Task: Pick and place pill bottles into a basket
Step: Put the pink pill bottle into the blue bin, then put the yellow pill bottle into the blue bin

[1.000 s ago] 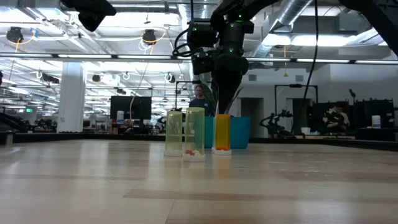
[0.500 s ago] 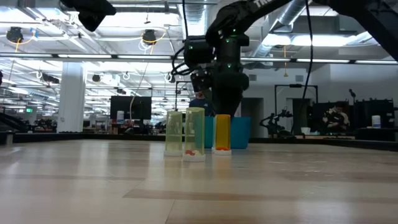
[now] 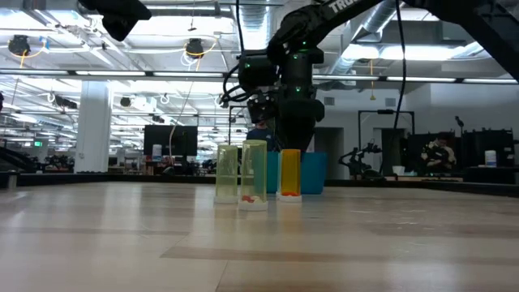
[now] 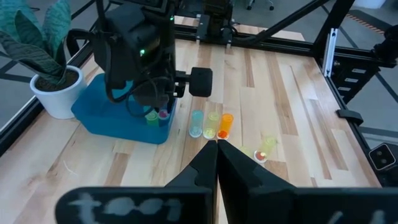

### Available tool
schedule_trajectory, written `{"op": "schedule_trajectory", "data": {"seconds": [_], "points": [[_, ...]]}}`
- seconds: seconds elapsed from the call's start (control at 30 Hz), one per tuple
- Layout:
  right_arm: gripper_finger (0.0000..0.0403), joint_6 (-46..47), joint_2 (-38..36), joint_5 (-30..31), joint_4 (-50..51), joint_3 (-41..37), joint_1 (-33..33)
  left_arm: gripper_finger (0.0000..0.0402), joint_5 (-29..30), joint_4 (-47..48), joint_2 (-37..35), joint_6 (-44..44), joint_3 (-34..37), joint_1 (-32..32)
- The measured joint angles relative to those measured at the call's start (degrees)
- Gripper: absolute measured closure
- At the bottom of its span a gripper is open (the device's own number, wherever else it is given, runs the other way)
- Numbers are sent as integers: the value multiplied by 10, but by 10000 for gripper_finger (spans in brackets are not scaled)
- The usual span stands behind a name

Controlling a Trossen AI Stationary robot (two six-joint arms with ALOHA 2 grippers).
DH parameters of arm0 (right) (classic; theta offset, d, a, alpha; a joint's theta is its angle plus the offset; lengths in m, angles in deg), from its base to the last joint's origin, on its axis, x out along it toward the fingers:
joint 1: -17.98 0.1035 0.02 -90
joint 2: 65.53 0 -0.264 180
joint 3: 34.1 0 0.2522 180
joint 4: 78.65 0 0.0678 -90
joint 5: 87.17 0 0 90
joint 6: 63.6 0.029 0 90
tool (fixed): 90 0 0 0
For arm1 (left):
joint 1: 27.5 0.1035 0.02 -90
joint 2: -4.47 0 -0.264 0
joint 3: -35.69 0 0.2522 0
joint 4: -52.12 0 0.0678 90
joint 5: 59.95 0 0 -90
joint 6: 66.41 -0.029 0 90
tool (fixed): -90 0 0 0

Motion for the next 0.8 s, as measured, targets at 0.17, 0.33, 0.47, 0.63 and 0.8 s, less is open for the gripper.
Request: {"op": "schedule_trajectory", "data": {"seconds": [0.17, 0.33, 0.47, 0.63, 0.8], "points": [[315, 0, 0, 0, 0, 0, 0, 401, 0, 0, 0, 0, 0, 0], [302, 0, 0, 0, 0, 0, 0, 401, 0, 0, 0, 0, 0, 0], [275, 0, 0, 0, -2, 0, 0, 401, 0, 0, 0, 0, 0, 0], [251, 0, 0, 1, -2, 0, 0, 401, 0, 0, 0, 0, 0, 0], [241, 0, 0, 1, -2, 0, 0, 401, 0, 0, 0, 0, 0, 0]]}}
